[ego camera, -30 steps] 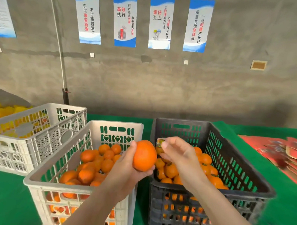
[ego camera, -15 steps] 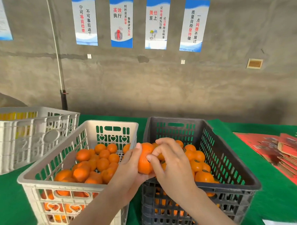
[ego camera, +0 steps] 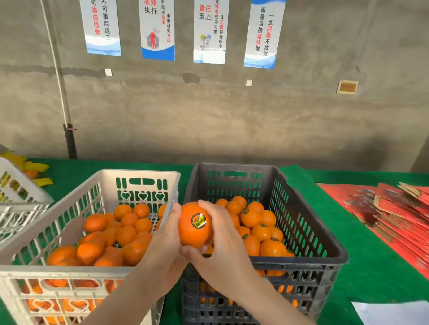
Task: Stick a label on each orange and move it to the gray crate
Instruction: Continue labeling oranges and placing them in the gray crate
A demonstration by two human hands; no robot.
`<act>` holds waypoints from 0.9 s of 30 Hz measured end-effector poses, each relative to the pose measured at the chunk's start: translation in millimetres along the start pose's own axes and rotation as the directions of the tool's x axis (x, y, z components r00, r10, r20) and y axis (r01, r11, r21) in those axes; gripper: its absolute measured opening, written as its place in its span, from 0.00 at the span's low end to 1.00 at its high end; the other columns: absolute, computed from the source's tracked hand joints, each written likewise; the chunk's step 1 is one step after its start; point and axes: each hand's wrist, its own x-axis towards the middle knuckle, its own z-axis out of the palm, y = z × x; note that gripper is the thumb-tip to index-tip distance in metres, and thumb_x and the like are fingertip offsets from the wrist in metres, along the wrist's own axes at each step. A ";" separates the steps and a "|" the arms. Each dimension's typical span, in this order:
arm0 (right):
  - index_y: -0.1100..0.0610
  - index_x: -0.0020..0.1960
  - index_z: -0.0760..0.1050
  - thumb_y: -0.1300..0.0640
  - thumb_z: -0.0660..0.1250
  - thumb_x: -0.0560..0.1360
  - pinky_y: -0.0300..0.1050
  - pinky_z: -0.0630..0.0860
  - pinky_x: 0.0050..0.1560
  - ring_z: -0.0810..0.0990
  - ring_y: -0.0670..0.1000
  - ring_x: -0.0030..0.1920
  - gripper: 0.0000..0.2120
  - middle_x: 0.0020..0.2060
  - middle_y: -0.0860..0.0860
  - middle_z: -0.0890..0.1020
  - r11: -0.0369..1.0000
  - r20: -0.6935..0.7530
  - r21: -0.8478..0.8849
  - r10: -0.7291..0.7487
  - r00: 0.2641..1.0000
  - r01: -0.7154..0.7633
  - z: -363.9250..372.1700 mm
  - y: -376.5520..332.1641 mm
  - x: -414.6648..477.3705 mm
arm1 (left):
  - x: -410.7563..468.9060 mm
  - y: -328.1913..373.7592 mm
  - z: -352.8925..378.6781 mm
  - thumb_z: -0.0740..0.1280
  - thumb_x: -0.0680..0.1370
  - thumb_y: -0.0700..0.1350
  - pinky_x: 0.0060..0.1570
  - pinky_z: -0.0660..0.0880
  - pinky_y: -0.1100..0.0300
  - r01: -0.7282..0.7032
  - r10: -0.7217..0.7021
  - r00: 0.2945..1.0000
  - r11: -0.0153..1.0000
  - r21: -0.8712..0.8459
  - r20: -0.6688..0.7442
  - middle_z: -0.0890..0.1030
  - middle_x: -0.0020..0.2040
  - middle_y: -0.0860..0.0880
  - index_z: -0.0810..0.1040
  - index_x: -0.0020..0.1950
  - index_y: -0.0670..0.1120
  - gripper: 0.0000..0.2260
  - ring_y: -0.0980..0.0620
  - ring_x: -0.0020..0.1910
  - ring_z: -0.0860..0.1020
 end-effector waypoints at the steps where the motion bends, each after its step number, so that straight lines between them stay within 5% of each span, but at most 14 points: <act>1: 0.35 0.65 0.57 0.52 0.74 0.67 0.23 0.68 0.54 0.64 0.30 0.59 0.36 0.59 0.37 0.64 1.000 -0.034 -0.011 -0.006 0.999 0.005 -0.7 4.2 0.9 | 2.6 -1.8 2.5 0.57 0.77 0.63 0.31 0.80 0.58 -0.008 0.008 1.000 0.999 0.043 -0.001 0.84 0.49 0.42 0.75 0.60 0.46 0.25 0.47 0.42 0.85; 5: 0.41 0.64 0.61 0.54 0.76 0.65 0.22 0.66 0.53 0.66 0.32 0.57 0.35 0.57 0.40 0.66 1.000 -0.109 -0.015 0.013 0.994 -0.015 -18.6 23.6 13.3 | 18.7 -9.5 17.6 0.46 0.74 0.67 0.49 0.80 0.54 -0.229 0.251 0.968 0.873 0.430 0.007 0.84 0.49 0.44 0.78 0.56 0.50 0.29 0.50 0.49 0.82; 8: 0.47 0.64 0.65 0.54 0.77 0.64 0.23 0.65 0.50 0.69 0.40 0.55 0.33 0.58 0.46 0.70 0.987 -0.112 -0.051 0.148 0.983 -0.155 -41.1 48.6 35.6 | 38.5 -17.1 28.0 0.50 0.80 0.57 0.53 0.76 0.51 -0.459 0.424 0.876 0.587 0.666 0.230 0.80 0.49 0.46 0.75 0.61 0.47 0.21 0.46 0.51 0.79; 11: 0.51 0.64 0.66 0.55 0.75 0.65 0.40 0.70 0.54 0.73 0.52 0.57 0.31 0.58 0.52 0.72 0.902 -0.043 -0.234 0.362 0.931 -0.362 -68.9 94.2 62.4 | 66.1 -30.1 28.4 0.56 0.83 0.44 0.50 0.74 0.54 -0.408 0.273 0.892 0.147 0.901 0.359 0.79 0.52 0.46 0.67 0.69 0.45 0.14 0.46 0.52 0.77; 14: 0.52 0.67 0.64 0.56 0.71 0.68 0.51 0.73 0.57 0.74 0.60 0.59 0.29 0.59 0.56 0.70 0.669 0.119 -0.637 0.576 0.809 -0.383 -91.0 152.0 72.6 | 73.9 -38.5 28.2 0.60 0.81 0.47 0.51 0.76 0.50 -0.376 0.130 0.912 -0.108 0.920 0.388 0.79 0.52 0.46 0.66 0.69 0.47 0.16 0.47 0.51 0.77; 17: 0.54 0.67 0.65 0.58 0.68 0.72 0.55 0.73 0.55 0.72 0.62 0.59 0.26 0.61 0.58 0.70 0.509 0.252 -0.836 0.689 0.680 -0.207 -96.1 196.5 65.4 | 75.1 -43.5 28.7 0.61 0.81 0.50 0.44 0.74 0.54 -0.405 0.185 0.881 -0.181 0.896 0.435 0.79 0.49 0.48 0.69 0.65 0.48 0.14 0.48 0.49 0.77; 23: 0.51 0.76 0.51 0.65 0.68 0.71 0.58 0.73 0.60 0.72 0.62 0.63 0.40 0.66 0.60 0.71 0.502 0.291 -0.814 0.787 0.544 -0.291 -92.0 220.6 59.7 | 73.6 -42.2 29.8 0.60 0.81 0.50 0.44 0.74 0.52 -0.397 0.207 0.874 -0.219 0.891 0.440 0.78 0.51 0.46 0.73 0.59 0.46 0.11 0.46 0.49 0.77; 25: 0.51 0.77 0.50 0.66 0.65 0.73 0.64 0.63 0.68 0.60 0.66 0.72 0.38 0.73 0.62 0.60 0.450 0.216 -0.839 0.792 0.571 -0.305 -91.4 206.3 60.6 | 70.6 -40.4 30.2 0.60 0.81 0.49 0.42 0.73 0.52 -0.399 0.228 0.867 -0.211 0.892 0.442 0.79 0.49 0.46 0.74 0.57 0.45 0.10 0.45 0.46 0.77; 27: 0.55 0.75 0.57 0.64 0.64 0.75 0.63 0.59 0.71 0.55 0.65 0.74 0.31 0.75 0.61 0.57 0.529 0.088 -0.775 0.632 0.770 -0.346 -91.6 173.0 65.9 | 66.0 -37.5 31.6 0.60 0.80 0.48 0.42 0.74 0.52 -0.408 0.260 0.851 -0.218 0.887 0.455 0.79 0.48 0.45 0.74 0.57 0.44 0.11 0.44 0.46 0.77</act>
